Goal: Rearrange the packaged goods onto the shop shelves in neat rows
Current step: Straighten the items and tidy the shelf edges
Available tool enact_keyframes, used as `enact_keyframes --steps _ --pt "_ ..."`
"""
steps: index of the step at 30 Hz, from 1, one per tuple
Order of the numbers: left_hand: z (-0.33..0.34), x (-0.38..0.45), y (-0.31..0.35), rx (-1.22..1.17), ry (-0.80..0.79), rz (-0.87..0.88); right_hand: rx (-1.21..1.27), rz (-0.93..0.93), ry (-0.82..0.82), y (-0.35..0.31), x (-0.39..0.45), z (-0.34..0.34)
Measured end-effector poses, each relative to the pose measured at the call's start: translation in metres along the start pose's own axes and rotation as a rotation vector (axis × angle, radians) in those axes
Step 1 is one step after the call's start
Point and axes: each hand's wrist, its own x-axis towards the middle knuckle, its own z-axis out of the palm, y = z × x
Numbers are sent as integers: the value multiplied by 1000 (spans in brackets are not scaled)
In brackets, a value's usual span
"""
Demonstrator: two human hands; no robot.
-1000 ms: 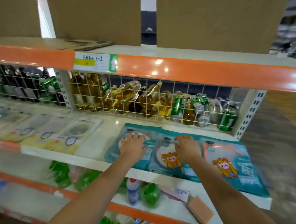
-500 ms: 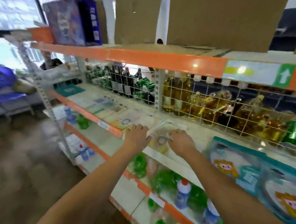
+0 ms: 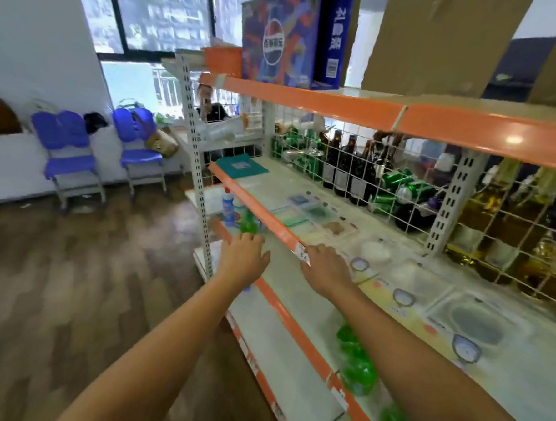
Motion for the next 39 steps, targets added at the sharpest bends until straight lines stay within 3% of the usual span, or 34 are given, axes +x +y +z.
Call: enact_keyframes --steps 12,20,31,39 --pt "27 140 -104 -30 51 -174 30 -154 -3 -65 197 33" --pt "49 214 -170 -39 -20 -234 62 -152 -78 -110 300 68" --pt "65 367 -286 -13 -38 -97 170 10 -44 -163 474 103" --pt "86 468 -314 12 -75 57 260 163 3 -159 559 108"
